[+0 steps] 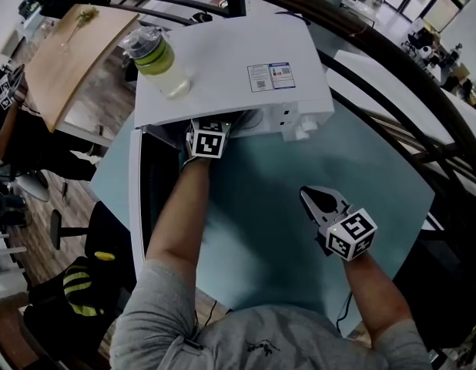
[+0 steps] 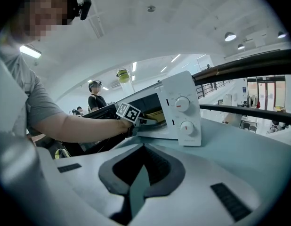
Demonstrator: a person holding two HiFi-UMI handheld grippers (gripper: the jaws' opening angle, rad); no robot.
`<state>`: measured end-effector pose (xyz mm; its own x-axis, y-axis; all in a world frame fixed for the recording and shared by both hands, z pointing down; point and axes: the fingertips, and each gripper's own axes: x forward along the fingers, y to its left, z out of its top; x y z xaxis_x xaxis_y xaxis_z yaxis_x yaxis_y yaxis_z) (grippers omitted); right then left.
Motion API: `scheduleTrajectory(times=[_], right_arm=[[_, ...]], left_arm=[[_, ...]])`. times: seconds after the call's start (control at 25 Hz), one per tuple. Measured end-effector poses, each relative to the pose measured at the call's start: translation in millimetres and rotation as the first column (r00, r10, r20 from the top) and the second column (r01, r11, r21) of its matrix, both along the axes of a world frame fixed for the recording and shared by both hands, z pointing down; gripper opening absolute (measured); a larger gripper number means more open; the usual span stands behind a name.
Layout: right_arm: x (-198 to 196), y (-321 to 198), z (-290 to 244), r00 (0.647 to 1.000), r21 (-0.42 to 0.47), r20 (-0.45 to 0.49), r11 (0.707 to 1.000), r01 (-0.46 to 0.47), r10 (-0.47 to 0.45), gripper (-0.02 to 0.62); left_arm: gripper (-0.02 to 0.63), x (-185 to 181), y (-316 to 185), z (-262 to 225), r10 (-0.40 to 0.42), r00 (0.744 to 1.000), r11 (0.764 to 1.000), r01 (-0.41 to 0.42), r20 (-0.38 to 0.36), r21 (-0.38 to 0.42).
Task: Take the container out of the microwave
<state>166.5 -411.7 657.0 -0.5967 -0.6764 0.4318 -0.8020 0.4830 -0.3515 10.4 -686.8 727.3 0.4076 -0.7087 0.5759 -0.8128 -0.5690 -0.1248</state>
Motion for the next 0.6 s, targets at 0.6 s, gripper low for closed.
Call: scheduleTrajectory(times=[0.6], right_arm=[[-0.5, 48.3, -39.7, 0.999, 0.049, -0.041, 0.999, -0.001, 0.003, 0.018]], left_arm=[[0.532, -0.4, 54.5, -48.3, 0.043, 0.999, 0.995, -0.040, -0.028, 0.096]])
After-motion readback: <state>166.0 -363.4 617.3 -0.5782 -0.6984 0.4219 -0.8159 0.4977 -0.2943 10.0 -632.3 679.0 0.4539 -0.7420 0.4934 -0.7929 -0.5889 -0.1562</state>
